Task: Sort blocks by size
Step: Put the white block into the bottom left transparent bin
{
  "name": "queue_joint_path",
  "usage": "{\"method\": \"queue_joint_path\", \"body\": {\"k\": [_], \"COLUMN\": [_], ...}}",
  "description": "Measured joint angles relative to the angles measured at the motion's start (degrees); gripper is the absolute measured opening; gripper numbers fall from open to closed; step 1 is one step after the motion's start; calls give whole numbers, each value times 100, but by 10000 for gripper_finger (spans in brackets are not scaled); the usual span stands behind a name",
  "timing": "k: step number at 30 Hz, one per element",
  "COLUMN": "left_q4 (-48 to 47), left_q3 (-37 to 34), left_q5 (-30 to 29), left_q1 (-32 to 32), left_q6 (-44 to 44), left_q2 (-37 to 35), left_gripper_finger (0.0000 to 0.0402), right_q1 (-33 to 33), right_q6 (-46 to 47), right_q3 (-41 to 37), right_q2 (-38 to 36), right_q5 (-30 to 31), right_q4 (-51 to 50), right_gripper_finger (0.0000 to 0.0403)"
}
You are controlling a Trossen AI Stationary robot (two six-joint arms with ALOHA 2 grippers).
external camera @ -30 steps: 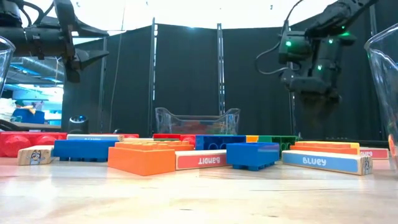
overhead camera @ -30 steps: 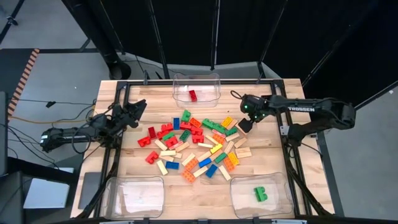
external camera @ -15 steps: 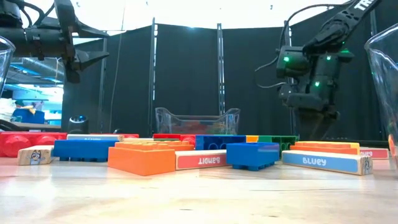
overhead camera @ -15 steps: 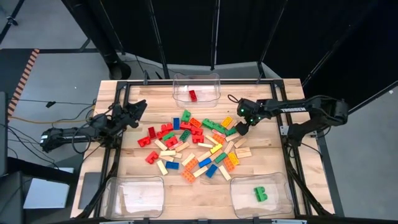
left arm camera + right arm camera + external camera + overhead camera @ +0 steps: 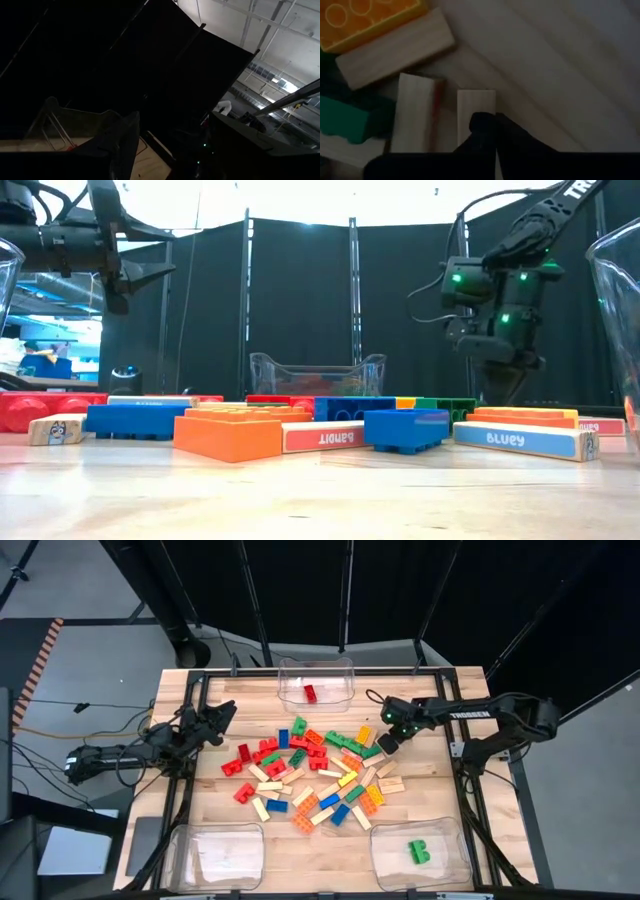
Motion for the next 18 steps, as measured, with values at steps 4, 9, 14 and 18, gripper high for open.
{"method": "queue_joint_path", "body": {"k": [4,9,14,18], "left_q4": [-2,-2,-27,-66], "left_q3": [2,1,1,0], "left_q5": [0,0,0,-2], "left_q1": [2,2,1,2], "left_q6": [0,2,2,2], "left_q2": [0,2,0,0], "left_gripper_finger": [245,245,245,245], "right_q1": [4,4,4,13], "right_q6": [153,2,-283,-529], "right_q3": [71,252,408,402], "right_q2": [-180,-683,-1010,-897], "right_q5": [-67,-196,-426,-452], "right_q4": [-217,-299,-806,-1098], "right_gripper_finger": [39,65,125,205]}}
